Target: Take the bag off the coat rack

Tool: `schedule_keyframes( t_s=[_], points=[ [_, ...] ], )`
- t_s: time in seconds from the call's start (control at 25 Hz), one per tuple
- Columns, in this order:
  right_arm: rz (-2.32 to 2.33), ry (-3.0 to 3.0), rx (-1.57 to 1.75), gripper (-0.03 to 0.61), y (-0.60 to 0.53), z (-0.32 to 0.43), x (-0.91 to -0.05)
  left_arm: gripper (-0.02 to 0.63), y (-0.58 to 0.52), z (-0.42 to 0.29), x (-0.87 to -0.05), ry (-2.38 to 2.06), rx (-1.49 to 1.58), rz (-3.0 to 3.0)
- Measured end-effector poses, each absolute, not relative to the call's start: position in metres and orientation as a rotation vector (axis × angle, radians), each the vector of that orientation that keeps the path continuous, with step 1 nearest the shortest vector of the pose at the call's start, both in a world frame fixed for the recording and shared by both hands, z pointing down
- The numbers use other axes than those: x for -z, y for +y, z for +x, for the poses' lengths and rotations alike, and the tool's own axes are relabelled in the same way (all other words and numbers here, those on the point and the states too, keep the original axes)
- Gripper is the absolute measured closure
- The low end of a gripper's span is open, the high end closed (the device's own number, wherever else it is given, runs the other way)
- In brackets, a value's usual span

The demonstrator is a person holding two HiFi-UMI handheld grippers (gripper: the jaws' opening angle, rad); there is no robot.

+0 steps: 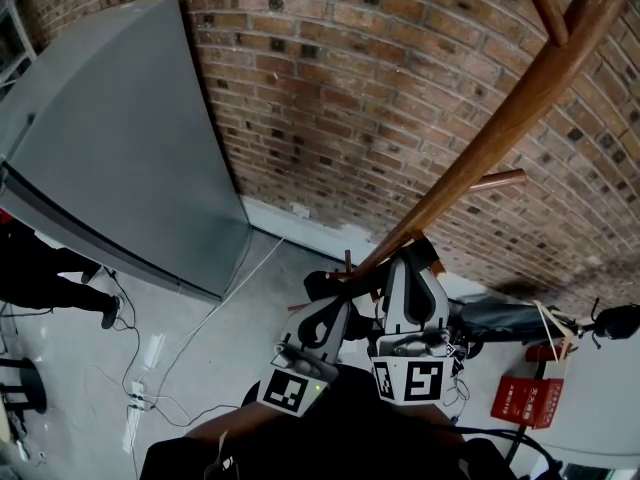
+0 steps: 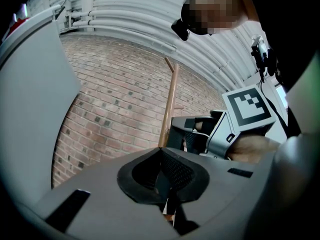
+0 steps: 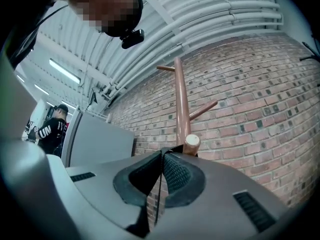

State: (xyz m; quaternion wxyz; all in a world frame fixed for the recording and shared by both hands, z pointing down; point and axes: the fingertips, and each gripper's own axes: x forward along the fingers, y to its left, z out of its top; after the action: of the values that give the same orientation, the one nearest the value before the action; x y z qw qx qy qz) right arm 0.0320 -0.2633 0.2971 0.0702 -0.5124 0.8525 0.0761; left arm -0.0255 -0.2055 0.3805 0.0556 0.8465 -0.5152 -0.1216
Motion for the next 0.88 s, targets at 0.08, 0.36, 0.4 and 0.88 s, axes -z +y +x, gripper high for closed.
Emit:
schedule_keyframes(
  t_s=[0.08,0.36,0.4,0.88],
  points=[
    [-1.539,2.565,-0.23,0.558,-0.26,0.032,-0.297,0.595,-0.204,-0.023,-0.38,-1.557,0.369,2.574],
    [-1.528,2.548,-0.226,0.559,-0.247,0.037,-0.29,0.597,-0.198,-0.02,-0.377,-1.546,0.377,2.587],
    [-1.527,2.544,-0.227,0.558,-0.245,0.038,-0.288,0.595,-0.197,-0.019,-0.377,-1.544,0.38,2.589],
    [-1.551,2.483,-0.224,0.558,-0.22,0.059,-0.278,0.595,-0.18,-0.009,-0.376,-1.52,0.377,2.61]
  ],
)
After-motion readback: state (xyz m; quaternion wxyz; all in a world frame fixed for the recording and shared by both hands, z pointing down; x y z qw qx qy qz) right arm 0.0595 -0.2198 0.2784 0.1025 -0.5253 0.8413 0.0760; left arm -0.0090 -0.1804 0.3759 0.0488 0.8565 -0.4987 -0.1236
